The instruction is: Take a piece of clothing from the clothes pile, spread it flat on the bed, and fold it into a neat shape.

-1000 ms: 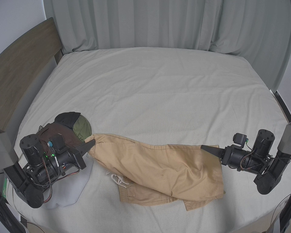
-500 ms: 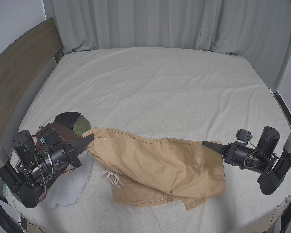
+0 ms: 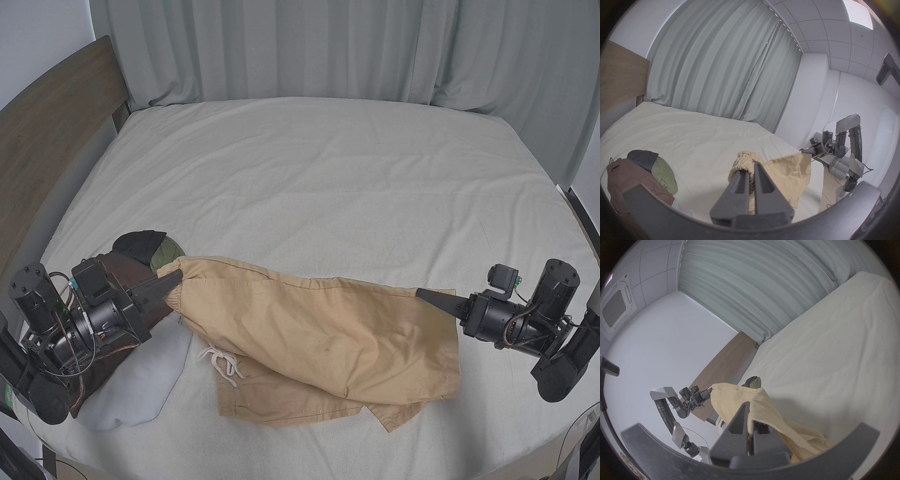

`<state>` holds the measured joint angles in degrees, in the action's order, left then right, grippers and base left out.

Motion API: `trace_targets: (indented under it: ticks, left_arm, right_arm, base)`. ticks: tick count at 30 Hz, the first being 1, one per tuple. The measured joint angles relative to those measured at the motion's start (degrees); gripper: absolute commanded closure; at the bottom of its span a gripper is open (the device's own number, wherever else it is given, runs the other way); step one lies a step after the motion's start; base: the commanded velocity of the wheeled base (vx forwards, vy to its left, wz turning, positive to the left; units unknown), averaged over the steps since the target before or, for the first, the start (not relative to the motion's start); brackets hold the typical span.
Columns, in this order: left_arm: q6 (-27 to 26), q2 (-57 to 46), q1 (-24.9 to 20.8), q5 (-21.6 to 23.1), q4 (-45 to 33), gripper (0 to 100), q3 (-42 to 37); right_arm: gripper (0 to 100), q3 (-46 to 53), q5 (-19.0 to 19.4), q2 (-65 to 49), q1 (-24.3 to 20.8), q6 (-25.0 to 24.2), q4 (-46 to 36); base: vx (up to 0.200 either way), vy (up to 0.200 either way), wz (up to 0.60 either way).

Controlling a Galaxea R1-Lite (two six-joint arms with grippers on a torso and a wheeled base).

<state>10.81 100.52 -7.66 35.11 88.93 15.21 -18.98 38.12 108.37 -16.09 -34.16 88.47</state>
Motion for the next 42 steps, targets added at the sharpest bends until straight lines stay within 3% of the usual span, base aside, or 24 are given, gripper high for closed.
trace_targets:
  ticks: [8,42]
  left_arm:
    - [-0.01,-0.28,1.51,1.48,-0.02,100,0.16]
    - [-0.37,1.60,1.29,0.59,0.00,100,3.15]
  right_arm:
    - [100,-0.69,-2.71,-0.60,-0.74,-0.88,0.00]
    - [100,-2.88,-3.08,-2.95,2.06,-0.73,0.16]
  base:
    - [0.000,0.000,0.00]
    - [0.000,0.000,0.00]
